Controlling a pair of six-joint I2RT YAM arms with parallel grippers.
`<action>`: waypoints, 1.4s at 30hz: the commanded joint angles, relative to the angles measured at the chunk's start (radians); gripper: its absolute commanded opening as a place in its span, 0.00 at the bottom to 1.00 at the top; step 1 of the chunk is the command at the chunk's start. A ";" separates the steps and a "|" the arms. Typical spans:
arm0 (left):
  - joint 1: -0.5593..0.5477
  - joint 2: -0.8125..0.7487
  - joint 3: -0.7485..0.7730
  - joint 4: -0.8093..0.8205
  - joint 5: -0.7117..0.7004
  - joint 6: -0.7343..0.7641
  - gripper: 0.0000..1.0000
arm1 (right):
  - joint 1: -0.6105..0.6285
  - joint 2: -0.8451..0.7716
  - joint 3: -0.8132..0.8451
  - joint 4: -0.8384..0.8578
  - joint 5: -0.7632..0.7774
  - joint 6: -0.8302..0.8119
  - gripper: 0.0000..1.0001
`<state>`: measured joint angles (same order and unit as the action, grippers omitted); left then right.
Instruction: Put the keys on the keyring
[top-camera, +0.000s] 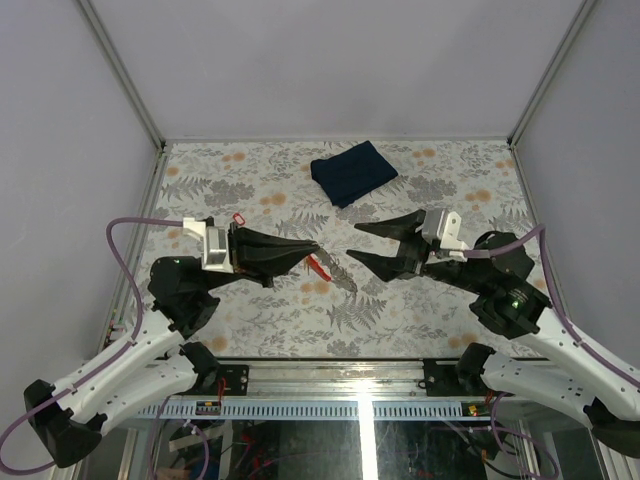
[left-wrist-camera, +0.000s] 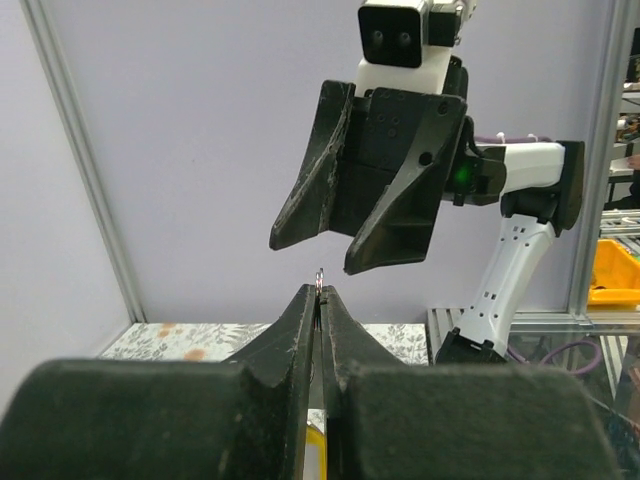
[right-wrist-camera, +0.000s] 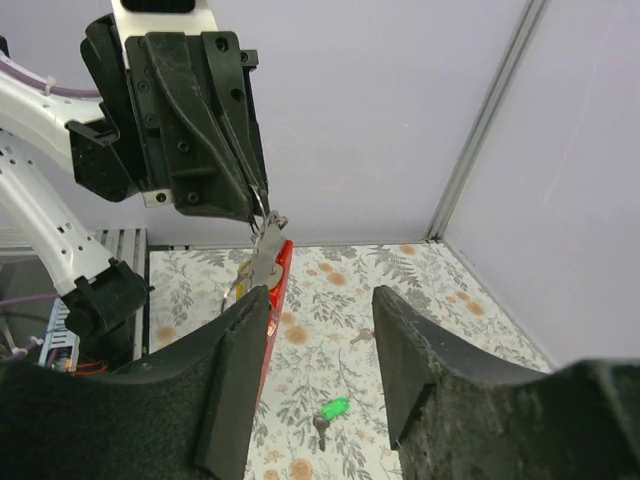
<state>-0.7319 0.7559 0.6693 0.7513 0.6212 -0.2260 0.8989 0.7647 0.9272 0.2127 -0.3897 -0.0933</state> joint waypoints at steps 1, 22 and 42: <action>0.008 -0.012 0.036 -0.026 -0.060 0.060 0.00 | 0.007 0.020 -0.002 0.116 -0.010 0.085 0.56; 0.008 -0.011 0.036 -0.047 -0.110 0.098 0.00 | 0.007 0.145 -0.068 0.197 -0.095 0.201 0.49; 0.007 -0.013 0.063 -0.168 -0.153 0.180 0.00 | 0.007 0.149 -0.024 0.128 0.067 0.201 0.00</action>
<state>-0.7319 0.7559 0.6865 0.6292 0.5079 -0.1074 0.8989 0.9272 0.8543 0.3279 -0.4019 0.1074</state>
